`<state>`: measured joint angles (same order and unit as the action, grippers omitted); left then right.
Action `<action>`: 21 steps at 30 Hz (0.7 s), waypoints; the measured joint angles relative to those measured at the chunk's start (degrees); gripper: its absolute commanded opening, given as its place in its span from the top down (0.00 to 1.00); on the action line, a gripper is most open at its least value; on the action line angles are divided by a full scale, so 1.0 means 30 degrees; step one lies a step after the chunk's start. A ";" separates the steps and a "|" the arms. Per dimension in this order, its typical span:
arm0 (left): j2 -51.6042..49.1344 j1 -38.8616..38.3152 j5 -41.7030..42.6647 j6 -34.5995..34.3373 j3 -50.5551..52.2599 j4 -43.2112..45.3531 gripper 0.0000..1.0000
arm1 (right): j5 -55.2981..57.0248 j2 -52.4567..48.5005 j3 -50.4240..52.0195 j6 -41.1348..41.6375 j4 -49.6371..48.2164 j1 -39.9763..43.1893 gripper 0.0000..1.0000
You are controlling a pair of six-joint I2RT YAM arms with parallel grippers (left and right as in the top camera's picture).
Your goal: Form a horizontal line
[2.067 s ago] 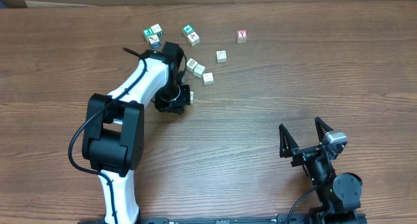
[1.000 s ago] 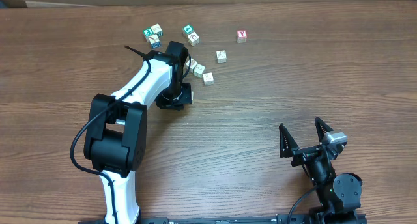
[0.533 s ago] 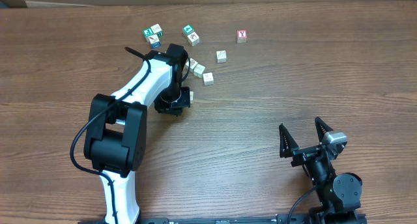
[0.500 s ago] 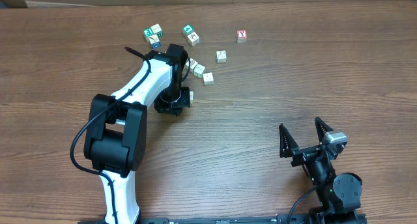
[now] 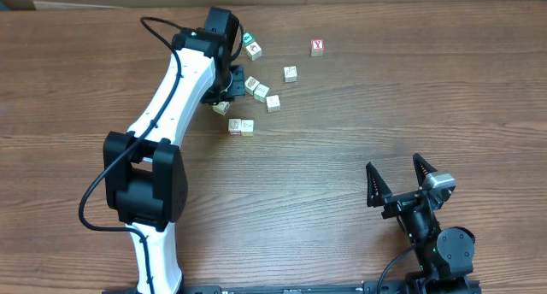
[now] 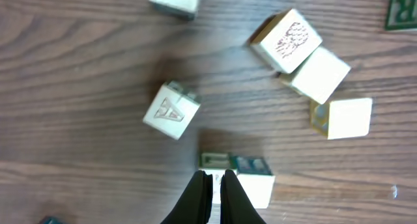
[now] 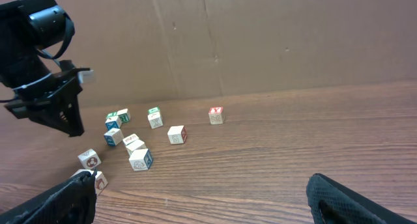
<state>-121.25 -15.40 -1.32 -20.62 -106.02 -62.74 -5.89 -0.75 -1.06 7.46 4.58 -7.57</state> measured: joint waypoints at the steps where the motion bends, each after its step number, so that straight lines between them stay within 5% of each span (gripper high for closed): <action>1: -0.0029 -0.0102 -0.0022 -0.0007 0.0022 0.0160 0.96 | 0.0000 0.0000 0.0000 0.0007 0.0000 0.0000 0.00; 21: -0.2849 -0.0823 -0.1333 -0.0146 0.0583 0.2171 0.96 | -0.0007 0.0000 0.0000 0.0007 0.0000 0.0000 0.00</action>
<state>-129.80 -17.87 -5.32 -21.06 -104.27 -56.23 -5.91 -0.75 -1.06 7.49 4.58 -7.57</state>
